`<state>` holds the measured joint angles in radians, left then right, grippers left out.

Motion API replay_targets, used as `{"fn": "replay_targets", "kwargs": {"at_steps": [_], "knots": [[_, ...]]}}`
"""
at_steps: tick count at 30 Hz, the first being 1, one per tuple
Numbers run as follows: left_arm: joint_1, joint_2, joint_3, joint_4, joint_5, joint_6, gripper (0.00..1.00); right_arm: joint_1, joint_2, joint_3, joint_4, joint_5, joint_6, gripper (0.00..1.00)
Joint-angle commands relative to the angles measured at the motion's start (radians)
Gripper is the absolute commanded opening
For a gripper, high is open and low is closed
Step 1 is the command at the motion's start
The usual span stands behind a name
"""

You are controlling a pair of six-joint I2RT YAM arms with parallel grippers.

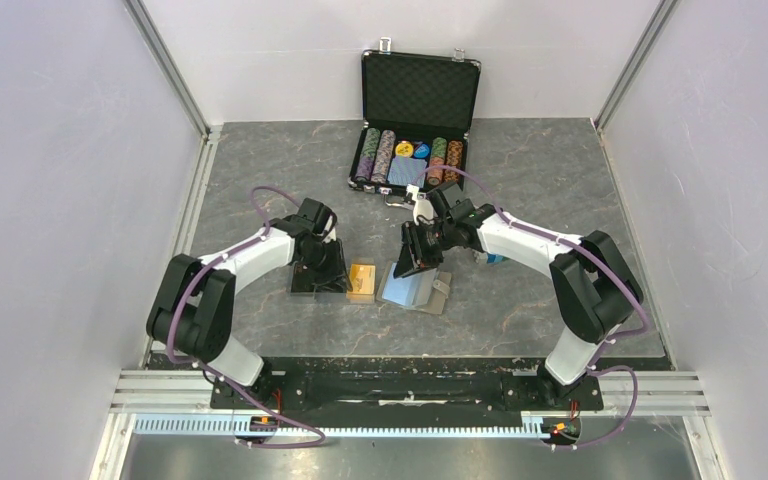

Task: Put the credit cards into the card holder
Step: Pick up the credit card from the storage box.

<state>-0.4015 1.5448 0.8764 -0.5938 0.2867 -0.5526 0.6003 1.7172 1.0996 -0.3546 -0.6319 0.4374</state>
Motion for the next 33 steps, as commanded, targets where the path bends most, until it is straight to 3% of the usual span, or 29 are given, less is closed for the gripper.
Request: {"fn": "replay_targets", "kwargs": {"at_steps": [1, 7, 9, 26, 33], "knots": [[0.001, 0.012, -0.008, 0.048, 0.044, 0.003, 0.28, 0.004, 0.003, 0.043, -0.001, 0.0, -0.005, 0.32], [-0.001, 0.016, -0.01, 0.048, 0.053, 0.008, 0.05, 0.004, 0.001, 0.041, -0.001, 0.012, -0.005, 0.32], [-0.001, 0.009, -0.01, 0.048, 0.054, 0.005, 0.02, 0.005, 0.003, 0.042, 0.0, 0.014, -0.003, 0.32], [-0.009, -0.068, 0.027, 0.027, 0.084, -0.026, 0.03, 0.004, -0.001, 0.033, -0.001, 0.017, -0.005, 0.32], [-0.015, -0.052, 0.021, 0.105, 0.172, -0.053, 0.18, 0.005, -0.005, 0.03, -0.001, 0.017, -0.005, 0.32]]}}
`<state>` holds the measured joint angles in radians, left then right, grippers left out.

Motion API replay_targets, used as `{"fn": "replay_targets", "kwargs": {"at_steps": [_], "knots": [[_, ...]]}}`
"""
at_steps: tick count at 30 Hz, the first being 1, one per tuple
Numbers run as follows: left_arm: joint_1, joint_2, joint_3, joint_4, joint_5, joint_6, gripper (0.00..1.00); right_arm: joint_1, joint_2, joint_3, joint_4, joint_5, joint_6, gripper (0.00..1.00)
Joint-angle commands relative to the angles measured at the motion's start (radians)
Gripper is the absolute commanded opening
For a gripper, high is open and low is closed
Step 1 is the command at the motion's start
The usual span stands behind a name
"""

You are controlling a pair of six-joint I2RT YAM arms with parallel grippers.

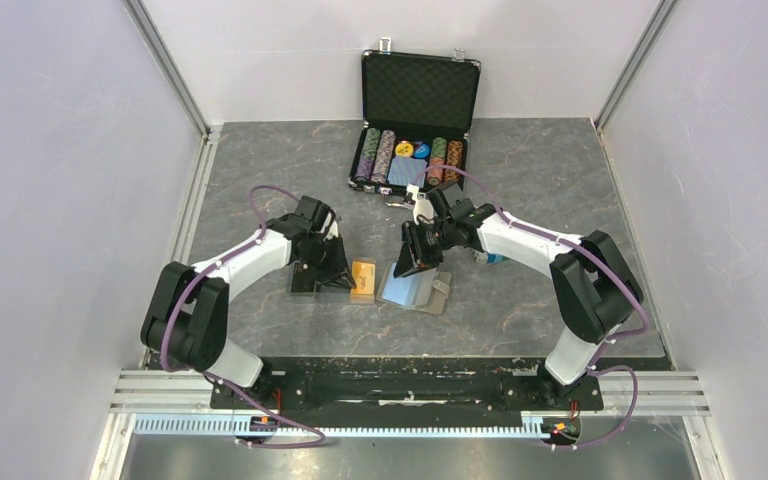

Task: Put the credit cards into the card holder
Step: Pick up the credit card from the storage box.

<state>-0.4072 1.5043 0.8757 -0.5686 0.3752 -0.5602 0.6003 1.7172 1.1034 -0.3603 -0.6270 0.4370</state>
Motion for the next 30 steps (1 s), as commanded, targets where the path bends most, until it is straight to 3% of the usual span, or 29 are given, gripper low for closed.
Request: {"fn": "replay_targets", "kwargs": {"at_steps": [1, 12, 16, 18, 25, 30], "knots": [[-0.009, -0.011, 0.024, 0.087, 0.09, -0.051, 0.18, 0.003, -0.005, 0.024, 0.005, 0.012, -0.005, 0.32], [-0.03, 0.041, 0.037, 0.114, 0.12, -0.053, 0.18, 0.003, -0.009, 0.024, 0.004, 0.012, -0.006, 0.33], [-0.034, 0.029, 0.036, 0.108, 0.111, -0.05, 0.02, 0.004, -0.013, 0.027, 0.005, 0.012, -0.009, 0.33], [-0.033, 0.0, 0.036, 0.096, 0.085, -0.046, 0.02, 0.003, -0.017, 0.03, 0.007, 0.014, -0.008, 0.34], [-0.033, -0.194, 0.018, 0.089, -0.01, -0.002, 0.02, -0.006, -0.094, 0.015, 0.051, 0.037, -0.008, 0.48], [-0.034, -0.326, -0.021, 0.18, 0.048, -0.01, 0.02, -0.055, -0.186, -0.065, 0.151, -0.016, 0.033, 0.62]]}}
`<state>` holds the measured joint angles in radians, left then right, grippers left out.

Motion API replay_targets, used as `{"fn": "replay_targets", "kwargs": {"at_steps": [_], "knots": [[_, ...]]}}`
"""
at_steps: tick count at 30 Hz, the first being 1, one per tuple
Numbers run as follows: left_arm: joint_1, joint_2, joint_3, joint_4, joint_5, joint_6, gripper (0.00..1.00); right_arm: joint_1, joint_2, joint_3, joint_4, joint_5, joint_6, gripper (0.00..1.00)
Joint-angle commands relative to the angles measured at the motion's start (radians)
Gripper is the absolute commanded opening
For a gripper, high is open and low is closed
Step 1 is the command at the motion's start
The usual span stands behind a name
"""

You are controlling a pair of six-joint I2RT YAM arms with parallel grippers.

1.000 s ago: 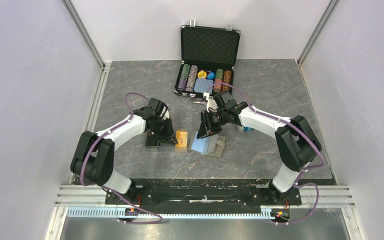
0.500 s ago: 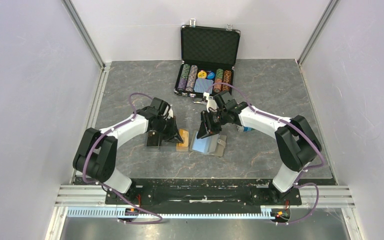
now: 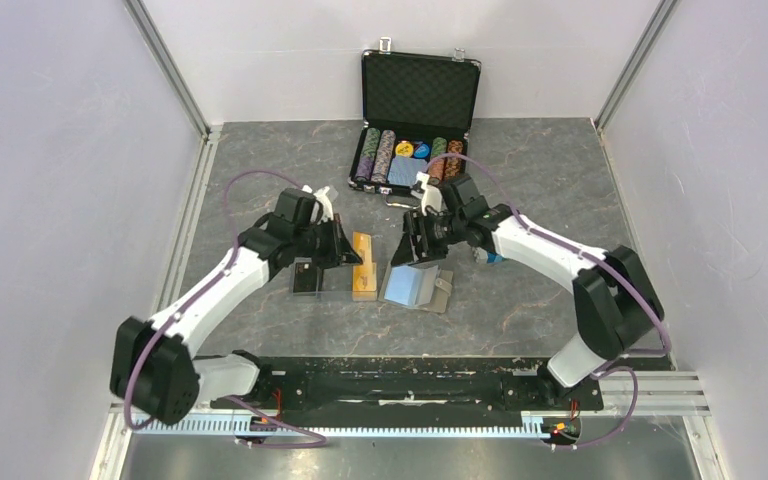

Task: Put the credit cards into the card holder
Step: Pick up the credit card from the storage box.

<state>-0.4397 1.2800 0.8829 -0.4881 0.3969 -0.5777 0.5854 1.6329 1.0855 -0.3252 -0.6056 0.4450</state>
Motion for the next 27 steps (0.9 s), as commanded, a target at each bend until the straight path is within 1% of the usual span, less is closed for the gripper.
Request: {"fn": "replay_targets", "kwargs": {"at_steps": [1, 3, 5, 8, 9, 10, 12, 16, 18, 20, 23, 24, 27], "knots": [[-0.001, -0.116, -0.043, 0.147, 0.058, -0.005, 0.02, -0.055, -0.12, -0.068, 0.147, -0.064, 0.043, 0.63], [-0.001, -0.14, -0.068, 0.236, 0.141, -0.034, 0.02, -0.085, -0.158, -0.129, 0.243, -0.135, 0.088, 0.65], [-0.001, -0.147, -0.096, 0.337, 0.215, -0.076, 0.02, -0.11, -0.19, -0.154, 0.305, -0.178, 0.11, 0.67], [-0.001, -0.148, -0.129, 0.465, 0.285, -0.134, 0.02, -0.14, -0.221, -0.177, 0.378, -0.244, 0.14, 0.69], [-0.002, -0.144, -0.139, 0.484, 0.301, -0.153, 0.02, -0.145, -0.226, -0.184, 0.401, -0.267, 0.155, 0.69], [-0.002, -0.139, -0.146, 0.541, 0.323, -0.168, 0.02, -0.148, -0.227, -0.187, 0.42, -0.284, 0.164, 0.69], [-0.005, -0.127, -0.158, 0.595, 0.353, -0.201, 0.02, -0.148, -0.222, -0.189, 0.432, -0.307, 0.174, 0.67], [-0.012, -0.12, -0.162, 0.623, 0.367, -0.217, 0.02, -0.148, -0.219, -0.215, 0.512, -0.333, 0.227, 0.64], [-0.015, -0.118, -0.163, 0.629, 0.369, -0.221, 0.02, -0.148, -0.218, -0.237, 0.58, -0.347, 0.279, 0.62], [-0.017, -0.114, -0.164, 0.639, 0.375, -0.23, 0.02, -0.147, -0.216, -0.268, 0.672, -0.364, 0.35, 0.59], [-0.02, -0.104, -0.165, 0.649, 0.38, -0.238, 0.02, -0.144, -0.206, -0.317, 0.875, -0.387, 0.487, 0.54], [-0.022, -0.1, -0.165, 0.653, 0.382, -0.241, 0.02, -0.142, -0.198, -0.321, 0.911, -0.395, 0.509, 0.52], [-0.03, -0.093, -0.166, 0.665, 0.381, -0.247, 0.02, -0.125, -0.173, -0.3, 0.9, -0.409, 0.507, 0.43]]}}
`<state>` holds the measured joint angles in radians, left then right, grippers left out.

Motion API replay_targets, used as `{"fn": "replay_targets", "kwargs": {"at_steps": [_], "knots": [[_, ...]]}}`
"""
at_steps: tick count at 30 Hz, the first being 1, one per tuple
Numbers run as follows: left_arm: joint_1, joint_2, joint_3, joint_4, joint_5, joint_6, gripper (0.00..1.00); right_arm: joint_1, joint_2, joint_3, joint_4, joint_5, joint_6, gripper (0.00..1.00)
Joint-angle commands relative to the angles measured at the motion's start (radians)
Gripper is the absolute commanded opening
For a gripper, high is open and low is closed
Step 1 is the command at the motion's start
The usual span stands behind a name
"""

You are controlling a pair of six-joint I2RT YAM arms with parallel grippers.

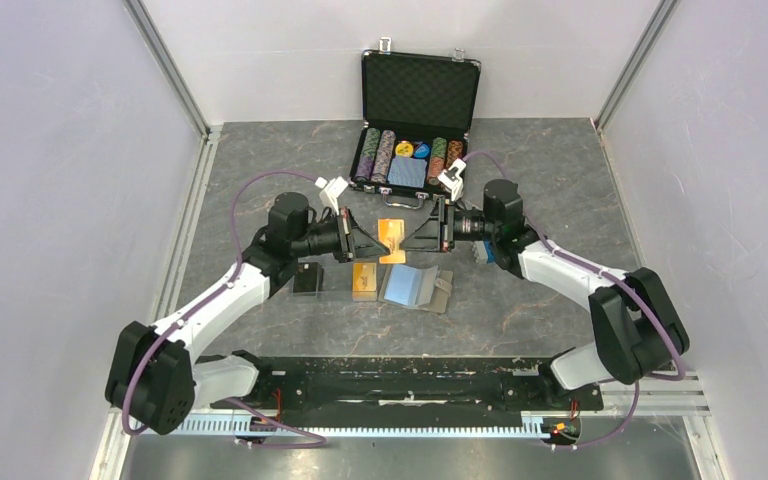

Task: Put the credit cards into the card holder
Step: Pick up the credit card from the storage box.

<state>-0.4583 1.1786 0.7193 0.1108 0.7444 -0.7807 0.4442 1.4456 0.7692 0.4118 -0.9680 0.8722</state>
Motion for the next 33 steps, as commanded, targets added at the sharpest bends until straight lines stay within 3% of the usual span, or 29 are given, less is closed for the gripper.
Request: {"fn": "replay_targets", "kwargs": {"at_steps": [1, 4, 7, 9, 11, 14, 16, 20, 24, 33], "knots": [[-0.015, 0.013, -0.002, 0.068, 0.032, -0.047, 0.02, 0.023, 0.019, 0.021, 0.159, -0.047, 0.073, 0.41], [-0.025, 0.025, 0.0, 0.073, 0.033, -0.051, 0.05, 0.034, 0.03, 0.033, 0.14, -0.047, 0.061, 0.29], [-0.034, 0.033, 0.005, 0.076, 0.035, -0.048, 0.08, 0.034, 0.039, 0.031, 0.142, -0.046, 0.063, 0.0], [-0.036, 0.038, 0.006, 0.075, 0.032, -0.048, 0.17, 0.034, 0.04, 0.029, 0.147, -0.047, 0.061, 0.0], [-0.037, 0.04, 0.007, 0.065, 0.019, -0.045, 0.31, 0.033, 0.039, 0.032, 0.112, -0.038, 0.033, 0.0], [-0.037, 0.037, 0.014, -0.005, -0.034, -0.016, 0.49, 0.032, 0.035, 0.069, -0.068, 0.009, -0.088, 0.0], [-0.039, 0.038, 0.031, -0.088, -0.101, 0.012, 0.53, 0.028, 0.034, 0.105, -0.242, 0.059, -0.202, 0.0], [-0.078, 0.082, 0.101, -0.269, -0.263, 0.073, 0.53, 0.024, 0.03, 0.139, -0.541, 0.227, -0.372, 0.0], [-0.157, 0.192, 0.214, -0.433, -0.406, 0.122, 0.47, 0.014, 0.037, 0.114, -0.635, 0.309, -0.42, 0.0], [-0.312, 0.5, 0.475, -0.735, -0.689, 0.199, 0.1, 0.014, 0.081, 0.093, -0.672, 0.36, -0.434, 0.0]]}}
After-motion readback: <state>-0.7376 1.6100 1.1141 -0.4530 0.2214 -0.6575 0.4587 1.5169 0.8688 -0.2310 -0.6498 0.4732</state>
